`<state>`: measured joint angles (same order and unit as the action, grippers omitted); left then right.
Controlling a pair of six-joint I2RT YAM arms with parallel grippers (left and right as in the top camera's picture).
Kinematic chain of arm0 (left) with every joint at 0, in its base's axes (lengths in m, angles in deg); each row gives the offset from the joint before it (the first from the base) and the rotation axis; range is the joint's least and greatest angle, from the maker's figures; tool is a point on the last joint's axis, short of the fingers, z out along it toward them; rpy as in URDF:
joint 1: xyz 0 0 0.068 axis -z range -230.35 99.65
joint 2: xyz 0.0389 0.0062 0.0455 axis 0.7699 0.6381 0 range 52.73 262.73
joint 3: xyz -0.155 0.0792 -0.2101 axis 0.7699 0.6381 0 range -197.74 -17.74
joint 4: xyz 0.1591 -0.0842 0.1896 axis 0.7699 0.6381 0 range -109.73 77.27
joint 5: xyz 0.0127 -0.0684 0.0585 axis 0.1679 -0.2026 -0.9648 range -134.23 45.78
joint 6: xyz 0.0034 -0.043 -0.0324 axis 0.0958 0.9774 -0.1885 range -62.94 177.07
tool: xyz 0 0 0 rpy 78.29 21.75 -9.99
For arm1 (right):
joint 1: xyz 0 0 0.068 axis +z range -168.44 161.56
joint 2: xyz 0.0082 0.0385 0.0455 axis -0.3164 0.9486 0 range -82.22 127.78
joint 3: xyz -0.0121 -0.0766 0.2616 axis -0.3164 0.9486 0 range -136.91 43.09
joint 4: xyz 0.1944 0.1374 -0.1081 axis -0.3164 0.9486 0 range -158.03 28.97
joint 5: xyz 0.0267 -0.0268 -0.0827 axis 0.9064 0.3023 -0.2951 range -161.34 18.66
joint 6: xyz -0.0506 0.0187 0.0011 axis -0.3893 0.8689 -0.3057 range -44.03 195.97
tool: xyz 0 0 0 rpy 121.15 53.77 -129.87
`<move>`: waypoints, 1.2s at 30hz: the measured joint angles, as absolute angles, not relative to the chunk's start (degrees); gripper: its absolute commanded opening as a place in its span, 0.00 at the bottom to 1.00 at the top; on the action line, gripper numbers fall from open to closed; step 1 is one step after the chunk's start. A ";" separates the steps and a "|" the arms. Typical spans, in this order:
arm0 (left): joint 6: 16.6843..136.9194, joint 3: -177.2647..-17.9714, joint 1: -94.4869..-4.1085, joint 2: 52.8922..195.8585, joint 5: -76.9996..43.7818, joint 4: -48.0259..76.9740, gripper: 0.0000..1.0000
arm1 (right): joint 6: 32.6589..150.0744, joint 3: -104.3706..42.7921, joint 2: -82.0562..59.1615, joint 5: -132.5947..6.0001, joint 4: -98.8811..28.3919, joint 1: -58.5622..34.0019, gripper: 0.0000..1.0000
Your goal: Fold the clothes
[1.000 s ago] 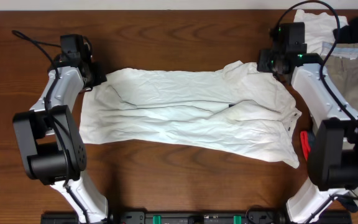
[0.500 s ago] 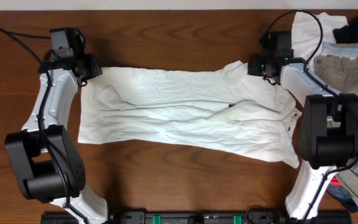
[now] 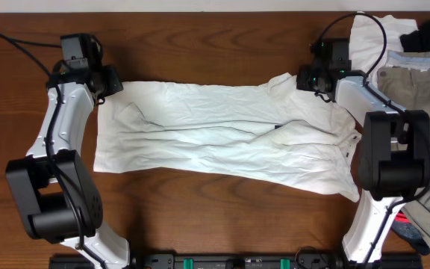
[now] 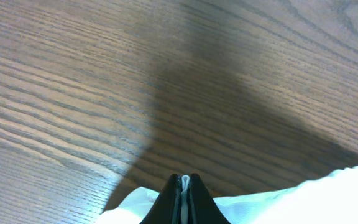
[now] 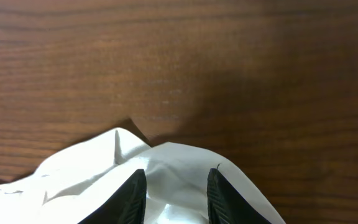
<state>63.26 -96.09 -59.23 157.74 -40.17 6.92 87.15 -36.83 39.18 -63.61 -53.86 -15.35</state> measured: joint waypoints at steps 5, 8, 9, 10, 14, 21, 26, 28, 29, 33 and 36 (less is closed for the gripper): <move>63.26 -96.09 -59.23 157.74 -40.17 6.94 0.06 | 87.15 -36.88 41.02 -63.59 -54.21 -15.35 0.32; 63.26 -96.09 -59.23 157.74 -40.17 6.94 0.06 | 87.10 -36.94 41.15 -63.61 -54.25 -15.35 0.19; 63.26 -96.09 -59.23 157.74 -40.17 6.94 0.06 | 87.02 -36.94 41.17 -63.68 -54.25 -15.35 0.08; 63.26 -96.09 -59.23 157.74 -40.15 6.94 0.06 | 87.19 -36.94 41.22 -63.59 -54.18 -15.35 0.01; 63.26 -96.09 -59.23 157.74 -40.17 6.94 0.06 | 87.61 -36.99 41.52 -63.64 -54.45 -15.35 0.01; 63.26 -96.09 -59.23 157.70 -40.15 6.92 0.06 | 87.61 -37.09 40.45 -64.16 -53.20 -15.35 0.01; 63.26 -96.07 -59.23 155.20 -40.17 7.12 0.06 | 87.63 -37.73 33.35 -66.43 -50.91 -15.35 0.01; 63.26 -96.07 -59.23 153.11 -40.17 7.58 0.06 | 87.63 -38.41 29.22 -67.33 -49.70 -15.35 0.01; 63.26 -96.07 -59.23 151.71 -40.17 8.17 0.06 | 87.63 -38.76 27.08 -67.72 -49.13 -15.35 0.01; 63.28 -96.07 -59.23 147.40 -40.17 10.97 0.06 | 87.63 -40.15 19.62 -69.58 -44.76 -15.35 0.01; 63.26 -96.09 -59.23 146.40 -40.17 13.37 0.06 | 87.63 -40.50 16.80 -70.56 -40.35 -15.35 0.01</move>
